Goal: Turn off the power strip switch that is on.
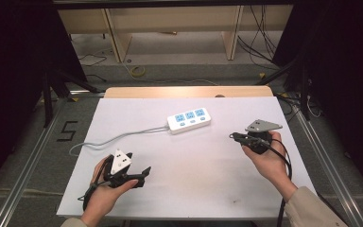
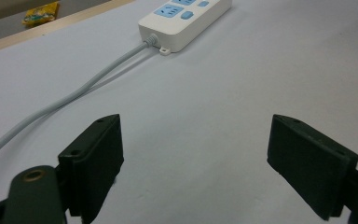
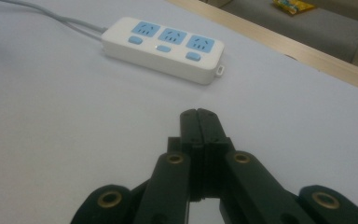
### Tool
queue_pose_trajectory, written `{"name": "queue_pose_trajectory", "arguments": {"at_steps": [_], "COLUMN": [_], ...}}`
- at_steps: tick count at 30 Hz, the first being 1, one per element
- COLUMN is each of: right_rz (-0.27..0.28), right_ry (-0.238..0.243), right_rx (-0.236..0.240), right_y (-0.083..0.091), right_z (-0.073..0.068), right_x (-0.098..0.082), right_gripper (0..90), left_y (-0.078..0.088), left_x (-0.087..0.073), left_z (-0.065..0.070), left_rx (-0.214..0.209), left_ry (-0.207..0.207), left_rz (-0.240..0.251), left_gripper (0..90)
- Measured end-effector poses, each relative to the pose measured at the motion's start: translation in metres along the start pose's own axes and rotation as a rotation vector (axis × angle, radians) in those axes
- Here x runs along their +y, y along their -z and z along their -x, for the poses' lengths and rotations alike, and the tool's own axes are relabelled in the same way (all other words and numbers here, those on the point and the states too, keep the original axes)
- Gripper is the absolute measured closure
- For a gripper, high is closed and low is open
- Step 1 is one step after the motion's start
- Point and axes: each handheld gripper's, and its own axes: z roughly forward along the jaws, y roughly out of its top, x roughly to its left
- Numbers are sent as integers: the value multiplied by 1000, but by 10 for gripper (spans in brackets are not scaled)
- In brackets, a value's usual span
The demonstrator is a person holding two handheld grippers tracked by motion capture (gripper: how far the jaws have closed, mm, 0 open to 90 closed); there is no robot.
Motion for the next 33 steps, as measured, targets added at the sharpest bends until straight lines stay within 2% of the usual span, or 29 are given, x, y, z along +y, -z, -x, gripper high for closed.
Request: {"name": "queue_pose_trajectory", "arguments": {"at_steps": [17, 26, 33], "right_rz": [-41, -79, -95], "right_ry": [14, 47, 58], "right_rx": [21, 16, 21], "right_y": [-46, -78, -93], "right_z": [-4, -9, -13], "right_x": [30, 48, 57], "right_gripper": [900, 900, 900], "left_y": [-3, -3, -3], "left_x": [1, 1, 0], "left_z": [2, 1, 2], "left_rx": [0, 0, 4], "left_ry": [-4, -5, -11], "left_rz": [-7, -5, -11], "left_gripper": [176, 175, 173]}}
